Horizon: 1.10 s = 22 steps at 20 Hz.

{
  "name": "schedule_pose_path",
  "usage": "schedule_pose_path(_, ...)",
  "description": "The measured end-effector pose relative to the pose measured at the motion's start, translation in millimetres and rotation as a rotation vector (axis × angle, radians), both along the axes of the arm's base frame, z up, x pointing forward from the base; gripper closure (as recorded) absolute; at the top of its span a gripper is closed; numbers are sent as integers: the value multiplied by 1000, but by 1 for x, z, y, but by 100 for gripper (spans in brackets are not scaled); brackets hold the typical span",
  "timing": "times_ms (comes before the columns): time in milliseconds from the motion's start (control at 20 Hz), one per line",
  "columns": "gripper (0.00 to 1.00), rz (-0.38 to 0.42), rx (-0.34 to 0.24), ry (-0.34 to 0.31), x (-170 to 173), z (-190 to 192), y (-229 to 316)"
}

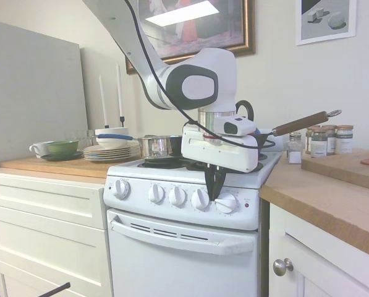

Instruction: Turn on the stove on the bottom right

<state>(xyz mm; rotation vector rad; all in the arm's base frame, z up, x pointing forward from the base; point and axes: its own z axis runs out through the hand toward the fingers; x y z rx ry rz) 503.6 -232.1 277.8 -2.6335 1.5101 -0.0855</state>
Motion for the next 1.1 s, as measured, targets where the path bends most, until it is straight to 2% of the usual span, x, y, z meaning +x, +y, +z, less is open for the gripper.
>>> schedule_pose_path(850, 100, -22, 9, 38, -8, -18, -13)
schedule_pose_path(1100, 100, -8, -21, 37, -9, -16, -12)
